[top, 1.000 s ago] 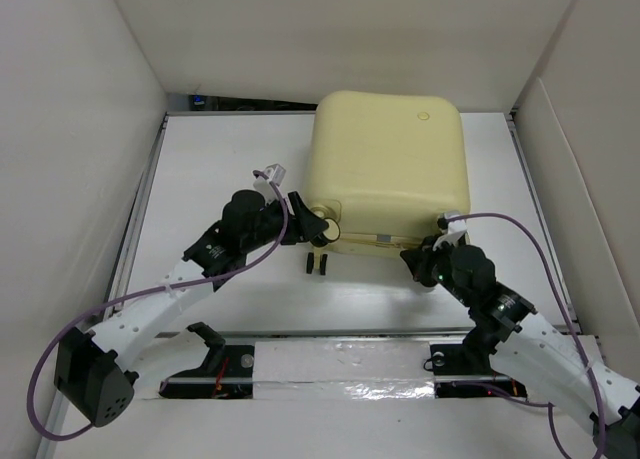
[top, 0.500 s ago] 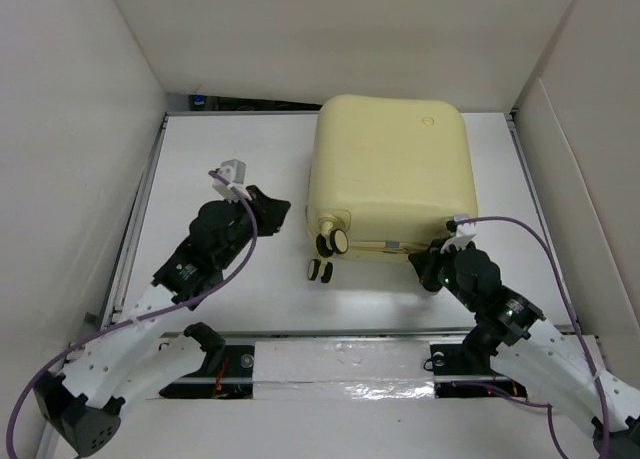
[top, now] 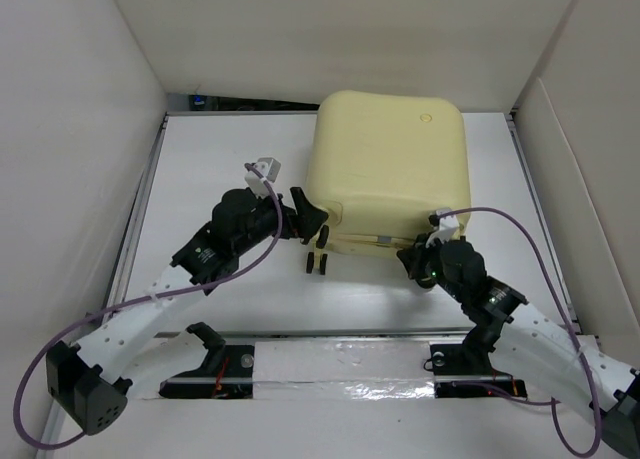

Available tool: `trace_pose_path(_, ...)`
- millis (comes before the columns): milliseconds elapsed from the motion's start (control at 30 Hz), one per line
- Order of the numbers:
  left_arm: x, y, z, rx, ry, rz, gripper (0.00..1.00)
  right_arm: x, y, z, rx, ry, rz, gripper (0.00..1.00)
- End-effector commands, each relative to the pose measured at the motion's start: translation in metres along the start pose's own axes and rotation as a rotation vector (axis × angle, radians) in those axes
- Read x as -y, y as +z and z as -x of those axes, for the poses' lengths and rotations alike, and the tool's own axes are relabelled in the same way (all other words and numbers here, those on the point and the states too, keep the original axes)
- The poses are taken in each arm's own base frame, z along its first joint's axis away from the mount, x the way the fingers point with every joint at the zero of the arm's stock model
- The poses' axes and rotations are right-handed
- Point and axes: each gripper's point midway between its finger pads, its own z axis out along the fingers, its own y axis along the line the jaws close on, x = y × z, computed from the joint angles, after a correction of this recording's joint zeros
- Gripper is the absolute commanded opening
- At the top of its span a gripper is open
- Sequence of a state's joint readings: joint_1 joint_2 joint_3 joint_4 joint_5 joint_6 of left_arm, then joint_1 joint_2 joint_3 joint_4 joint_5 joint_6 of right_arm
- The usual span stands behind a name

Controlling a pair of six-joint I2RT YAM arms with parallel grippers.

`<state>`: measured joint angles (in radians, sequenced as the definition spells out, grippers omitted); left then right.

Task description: Pack the luggage

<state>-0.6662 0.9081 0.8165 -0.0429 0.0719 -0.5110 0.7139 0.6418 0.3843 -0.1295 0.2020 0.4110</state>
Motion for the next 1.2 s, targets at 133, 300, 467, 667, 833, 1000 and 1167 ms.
trace_pose_path(133, 0.018, 0.008, -0.017, -0.076, 0.051, -0.131, 0.99, -0.005, 0.01, 0.026, 0.11, -0.009, 0.003, 0.0)
trace_pose_path(300, 0.022, 0.019, -0.035, -0.121, 0.045, -0.151, 0.93, -0.01, 0.018, 0.029, 0.113, -0.017, 0.019, 0.0)
trace_pose_path(467, 0.017, 0.041, -0.048, -0.117, 0.102, 0.021, 0.83, -0.02, 0.027, 0.037, 0.113, -0.036, 0.043, 0.0)
trace_pose_path(667, -0.005, 0.054, -0.029, -0.034, 0.102, 0.181, 0.59, -0.027, 0.029, 0.039, 0.104, -0.039, 0.071, 0.0)
trace_pose_path(833, -0.008, 0.056, -0.021, 0.014, 0.068, 0.209, 0.62, -0.028, 0.029, 0.035, 0.099, -0.043, 0.085, 0.0)
trace_pose_path(1000, 0.008, 0.044, -0.008, 0.097, 0.012, 0.108, 0.94, -0.024, 0.026, 0.031, 0.096, -0.04, 0.079, 0.0)
trace_pose_path(1167, 0.006, 0.049, -0.017, 0.059, 0.005, 0.102, 0.95, -0.026, 0.025, 0.031, 0.1, -0.036, 0.086, 0.0)
